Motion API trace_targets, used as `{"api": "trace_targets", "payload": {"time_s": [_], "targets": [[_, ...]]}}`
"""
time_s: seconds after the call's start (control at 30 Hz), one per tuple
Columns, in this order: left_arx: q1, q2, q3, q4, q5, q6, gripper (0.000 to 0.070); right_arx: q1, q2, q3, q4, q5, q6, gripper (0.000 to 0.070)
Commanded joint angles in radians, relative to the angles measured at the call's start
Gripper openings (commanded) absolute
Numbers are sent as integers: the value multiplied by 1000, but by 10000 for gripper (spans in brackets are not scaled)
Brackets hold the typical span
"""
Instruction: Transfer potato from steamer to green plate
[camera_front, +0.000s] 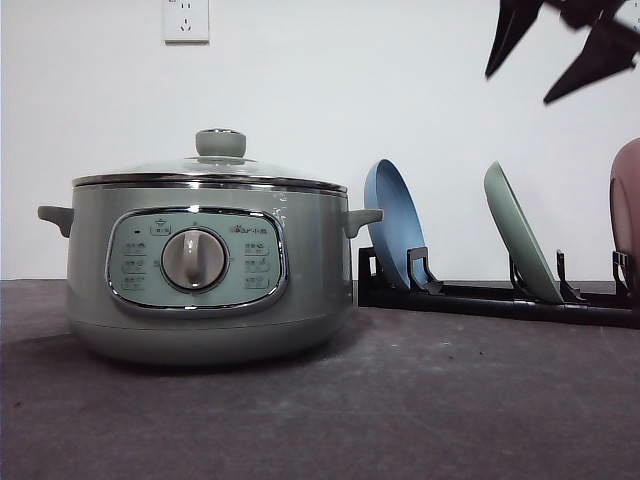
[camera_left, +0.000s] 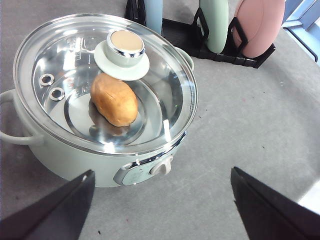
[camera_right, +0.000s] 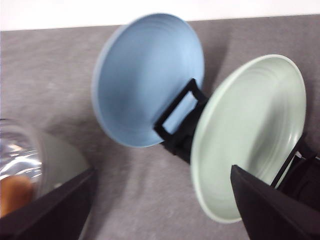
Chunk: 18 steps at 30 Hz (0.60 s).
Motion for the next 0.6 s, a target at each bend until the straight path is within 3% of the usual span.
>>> {"api": "trace_targets", "payload": {"time_s": [0.0, 0.33, 0.57], "targets": [[-3, 5, 26, 11, 4, 2, 556, 3, 40, 24, 27, 10, 9, 535], [-3, 5, 26, 11, 4, 2, 556, 10, 181, 24, 122, 17, 9, 530], [-3, 5, 26, 11, 4, 2, 556, 19, 242, 24, 152, 25, 12, 462]]}}
